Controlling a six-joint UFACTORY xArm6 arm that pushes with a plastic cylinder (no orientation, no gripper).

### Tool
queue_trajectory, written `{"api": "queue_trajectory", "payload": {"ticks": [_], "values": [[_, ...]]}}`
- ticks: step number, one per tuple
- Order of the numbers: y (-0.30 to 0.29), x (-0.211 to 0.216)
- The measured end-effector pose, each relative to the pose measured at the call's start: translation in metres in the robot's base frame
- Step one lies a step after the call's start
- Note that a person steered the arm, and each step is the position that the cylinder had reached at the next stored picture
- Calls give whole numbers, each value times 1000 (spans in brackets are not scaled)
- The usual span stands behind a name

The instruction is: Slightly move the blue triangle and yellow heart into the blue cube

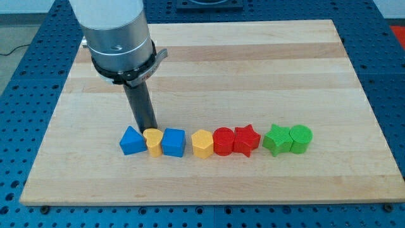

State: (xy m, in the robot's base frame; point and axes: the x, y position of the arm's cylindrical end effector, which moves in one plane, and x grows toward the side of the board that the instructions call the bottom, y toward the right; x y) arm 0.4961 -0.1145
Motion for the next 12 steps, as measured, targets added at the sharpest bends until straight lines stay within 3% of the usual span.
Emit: {"api": "queue_trajectory", "payload": {"ticks": [1, 3, 4, 5, 6, 9, 12], "values": [[0, -1], [-33, -45], [-81, -37], [-90, -15], [-90, 16], [-80, 44], [-72, 47]]}}
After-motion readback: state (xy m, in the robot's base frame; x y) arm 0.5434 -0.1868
